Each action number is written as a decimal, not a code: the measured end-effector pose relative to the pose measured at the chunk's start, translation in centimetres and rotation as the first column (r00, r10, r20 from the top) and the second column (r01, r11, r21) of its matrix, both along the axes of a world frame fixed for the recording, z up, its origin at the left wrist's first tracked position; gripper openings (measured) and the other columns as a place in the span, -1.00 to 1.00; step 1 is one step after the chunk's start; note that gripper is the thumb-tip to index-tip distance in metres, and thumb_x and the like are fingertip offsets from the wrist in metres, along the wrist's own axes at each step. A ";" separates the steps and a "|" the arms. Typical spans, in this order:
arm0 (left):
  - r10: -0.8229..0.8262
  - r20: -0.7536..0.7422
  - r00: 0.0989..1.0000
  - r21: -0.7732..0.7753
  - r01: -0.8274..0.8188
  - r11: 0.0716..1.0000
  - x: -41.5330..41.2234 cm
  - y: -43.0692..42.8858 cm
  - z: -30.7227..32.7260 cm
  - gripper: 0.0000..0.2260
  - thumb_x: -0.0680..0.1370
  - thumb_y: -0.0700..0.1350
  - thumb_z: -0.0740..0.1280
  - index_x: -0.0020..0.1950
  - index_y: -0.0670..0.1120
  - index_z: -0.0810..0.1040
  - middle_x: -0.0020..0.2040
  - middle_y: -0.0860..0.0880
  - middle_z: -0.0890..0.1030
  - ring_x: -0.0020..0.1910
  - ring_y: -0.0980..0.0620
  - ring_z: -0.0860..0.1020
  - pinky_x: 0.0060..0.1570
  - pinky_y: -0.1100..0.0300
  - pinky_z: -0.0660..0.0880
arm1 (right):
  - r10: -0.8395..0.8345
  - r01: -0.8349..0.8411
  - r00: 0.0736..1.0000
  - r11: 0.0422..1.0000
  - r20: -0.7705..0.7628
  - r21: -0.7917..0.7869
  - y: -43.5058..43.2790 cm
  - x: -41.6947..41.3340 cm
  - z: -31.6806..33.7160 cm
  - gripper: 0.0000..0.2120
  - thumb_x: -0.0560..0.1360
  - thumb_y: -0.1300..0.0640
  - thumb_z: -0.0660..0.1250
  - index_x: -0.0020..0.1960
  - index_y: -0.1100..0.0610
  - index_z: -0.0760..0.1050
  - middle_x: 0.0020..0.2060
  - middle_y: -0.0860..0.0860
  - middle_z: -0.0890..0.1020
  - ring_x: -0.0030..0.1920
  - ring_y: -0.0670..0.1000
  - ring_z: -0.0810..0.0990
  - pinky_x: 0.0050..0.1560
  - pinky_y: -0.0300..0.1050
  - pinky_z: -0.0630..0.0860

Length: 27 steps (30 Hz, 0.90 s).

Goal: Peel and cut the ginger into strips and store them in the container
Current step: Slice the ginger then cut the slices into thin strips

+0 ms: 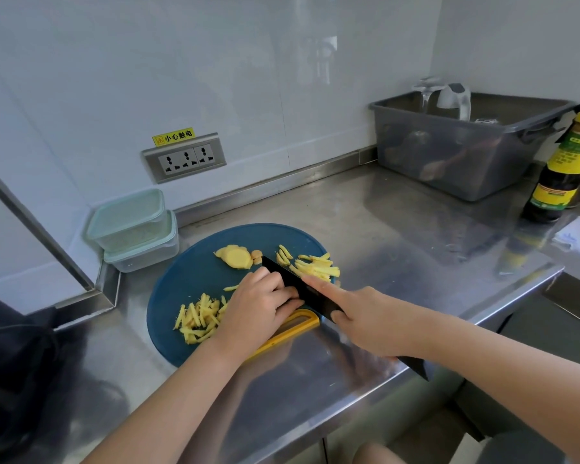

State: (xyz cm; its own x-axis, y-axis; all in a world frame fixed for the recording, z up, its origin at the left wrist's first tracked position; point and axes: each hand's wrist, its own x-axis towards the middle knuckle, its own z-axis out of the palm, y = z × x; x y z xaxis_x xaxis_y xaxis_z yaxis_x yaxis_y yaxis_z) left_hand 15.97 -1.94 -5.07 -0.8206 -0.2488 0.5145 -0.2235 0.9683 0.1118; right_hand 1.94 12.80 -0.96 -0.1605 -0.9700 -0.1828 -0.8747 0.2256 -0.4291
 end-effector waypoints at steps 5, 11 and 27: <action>0.007 -0.005 1.000 0.012 -0.007 1.000 -0.1 -0.1 -0.1 -0.90 0.45 -0.09 0.45 -0.07 -0.06 0.69 -0.26 0.05 0.53 -0.20 0.06 0.42 -0.25 0.14 0.46 | -0.039 0.036 0.998 0.998 0.050 0.051 3.1 -0.2 0.3 -0.43 0.69 0.06 -0.02 0.47 -0.40 -0.25 -0.20 0.09 0.56 -0.38 -0.07 0.49 -0.32 -0.27 0.49; 0.008 -0.003 1.000 0.041 -0.008 0.999 -0.2 -0.1 -0.2 -0.91 0.46 -0.07 0.44 -0.07 -0.04 0.68 -0.24 0.07 0.51 -0.18 0.09 0.39 -0.20 0.16 0.45 | -0.065 0.064 0.997 0.998 0.047 0.013 2.2 0.0 0.1 -0.44 0.68 0.07 -0.03 0.50 -0.37 -0.22 -0.22 0.03 0.50 -0.39 -0.08 0.48 -0.29 -0.27 0.51; 0.010 0.052 0.999 0.154 -0.018 0.988 -0.2 0.2 0.2 -0.82 0.54 0.02 0.28 0.01 0.02 0.65 -0.19 0.13 0.43 -0.11 0.15 0.37 -0.11 0.30 0.37 | -0.207 0.221 0.737 0.973 0.643 0.060 1.5 -2.7 2.4 -0.46 0.67 0.18 0.09 0.47 -0.35 0.12 -0.47 0.06 0.38 -0.56 -0.04 0.32 -0.56 -0.20 0.35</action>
State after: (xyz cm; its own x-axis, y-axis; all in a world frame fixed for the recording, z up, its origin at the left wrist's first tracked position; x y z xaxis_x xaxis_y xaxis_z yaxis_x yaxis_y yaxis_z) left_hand 15.81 -1.76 -4.85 -0.8406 -0.3339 0.4264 -0.2464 0.9369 0.2479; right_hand -0.80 14.28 1.43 -0.2162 -0.9289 -0.3006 -0.3208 0.3584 -0.8767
